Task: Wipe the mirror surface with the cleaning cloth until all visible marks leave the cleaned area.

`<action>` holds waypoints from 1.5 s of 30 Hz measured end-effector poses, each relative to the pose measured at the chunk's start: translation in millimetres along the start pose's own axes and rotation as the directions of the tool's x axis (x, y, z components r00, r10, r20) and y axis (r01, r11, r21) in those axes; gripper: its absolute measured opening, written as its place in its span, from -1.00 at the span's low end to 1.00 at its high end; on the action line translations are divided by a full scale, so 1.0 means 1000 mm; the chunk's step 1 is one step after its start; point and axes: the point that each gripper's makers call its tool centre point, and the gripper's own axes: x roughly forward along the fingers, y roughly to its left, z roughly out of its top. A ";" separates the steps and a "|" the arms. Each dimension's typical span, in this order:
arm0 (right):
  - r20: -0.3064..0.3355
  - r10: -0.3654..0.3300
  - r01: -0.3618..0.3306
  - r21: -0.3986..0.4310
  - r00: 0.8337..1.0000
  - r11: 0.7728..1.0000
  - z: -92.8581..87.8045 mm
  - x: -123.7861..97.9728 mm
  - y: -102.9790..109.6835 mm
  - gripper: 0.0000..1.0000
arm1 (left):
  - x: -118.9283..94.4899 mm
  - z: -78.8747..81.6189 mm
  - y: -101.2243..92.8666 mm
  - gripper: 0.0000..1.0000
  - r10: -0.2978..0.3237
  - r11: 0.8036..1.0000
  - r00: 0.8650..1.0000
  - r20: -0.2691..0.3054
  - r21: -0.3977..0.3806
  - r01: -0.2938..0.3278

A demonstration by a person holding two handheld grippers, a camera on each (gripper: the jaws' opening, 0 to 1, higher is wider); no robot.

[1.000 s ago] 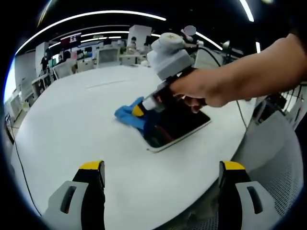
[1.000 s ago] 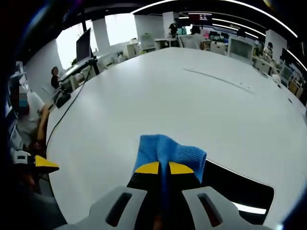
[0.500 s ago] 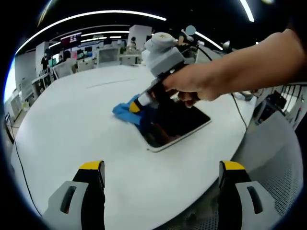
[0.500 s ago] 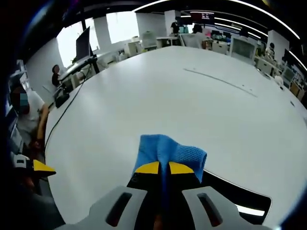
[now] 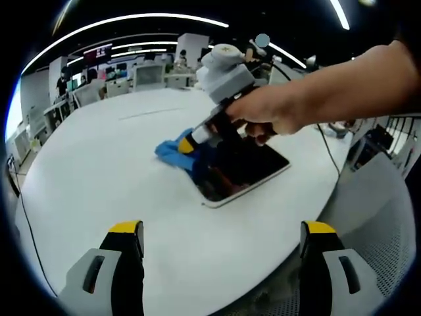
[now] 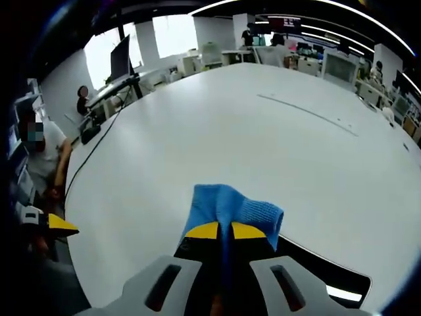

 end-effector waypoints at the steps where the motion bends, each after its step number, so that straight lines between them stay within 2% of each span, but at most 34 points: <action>1: 0.001 0.001 -0.001 0.000 1.000 1.000 0.000 0.000 0.000 -1.00 | 0.000 0.000 0.000 0.99 0.000 1.000 1.000 -0.001 0.001 0.000; 15: 0.001 0.005 -0.005 -0.002 1.000 1.000 -0.003 -0.003 -0.004 -1.00 | 0.000 0.000 0.001 0.99 0.005 1.000 1.000 -0.003 0.000 -0.005; 45: -0.021 -0.017 0.017 -0.003 1.000 1.000 -0.017 -0.019 -0.030 -1.00 | 0.001 -0.001 0.001 0.99 0.005 1.000 1.000 -0.006 0.005 -0.005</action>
